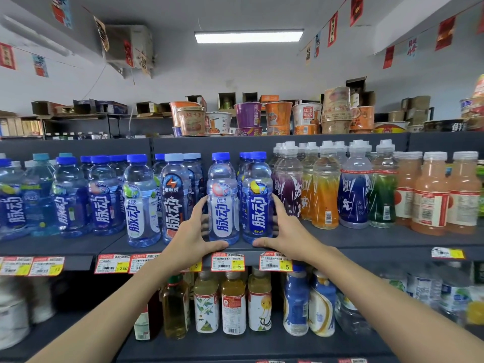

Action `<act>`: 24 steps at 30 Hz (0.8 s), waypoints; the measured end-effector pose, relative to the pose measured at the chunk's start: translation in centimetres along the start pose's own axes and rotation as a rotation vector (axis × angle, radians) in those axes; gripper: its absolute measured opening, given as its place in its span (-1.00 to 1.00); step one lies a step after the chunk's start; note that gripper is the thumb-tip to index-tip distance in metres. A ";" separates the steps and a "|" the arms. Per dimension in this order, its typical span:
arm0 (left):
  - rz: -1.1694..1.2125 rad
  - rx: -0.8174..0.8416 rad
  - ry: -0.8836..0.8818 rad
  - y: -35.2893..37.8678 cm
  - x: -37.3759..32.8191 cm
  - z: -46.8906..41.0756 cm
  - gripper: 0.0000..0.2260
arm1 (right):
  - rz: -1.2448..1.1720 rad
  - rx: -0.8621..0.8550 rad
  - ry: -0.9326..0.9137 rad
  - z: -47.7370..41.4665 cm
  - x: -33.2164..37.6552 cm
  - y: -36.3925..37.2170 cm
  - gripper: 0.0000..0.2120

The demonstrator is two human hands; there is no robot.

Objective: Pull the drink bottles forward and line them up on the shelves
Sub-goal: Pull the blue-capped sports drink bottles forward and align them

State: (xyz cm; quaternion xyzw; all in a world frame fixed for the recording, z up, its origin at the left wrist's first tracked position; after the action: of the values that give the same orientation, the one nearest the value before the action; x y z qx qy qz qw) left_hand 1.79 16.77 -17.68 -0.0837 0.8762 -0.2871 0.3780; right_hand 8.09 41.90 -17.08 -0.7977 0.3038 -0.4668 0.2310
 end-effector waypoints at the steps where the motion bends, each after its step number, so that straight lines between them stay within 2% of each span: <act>1: -0.001 0.001 -0.003 0.0 0.0 0.0 0.13 | -0.002 0.002 -0.001 0.0 -0.1 0.0 0.22; 16: -0.031 0.033 -0.020 0.1 -0.4 0.0 0.09 | -0.004 0.000 -0.045 0.2 -0.1 -0.1 0.20; 24: -0.009 0.061 -0.027 0.1 -0.5 -0.3 0.10 | 0.000 -0.028 0.002 0.6 0.5 -0.2 0.23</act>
State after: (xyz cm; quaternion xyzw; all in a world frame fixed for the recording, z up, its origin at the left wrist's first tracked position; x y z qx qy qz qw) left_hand 1.90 17.12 -17.27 -0.0802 0.8614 -0.3142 0.3910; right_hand 8.87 41.71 -16.96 -0.8005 0.3105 -0.4632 0.2197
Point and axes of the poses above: each hand's wrist, its own z-axis away from the middle knuckle, its own y-axis out of the palm, x = y × z, the point moved 3 cm from there along -z, towards the middle knuckle
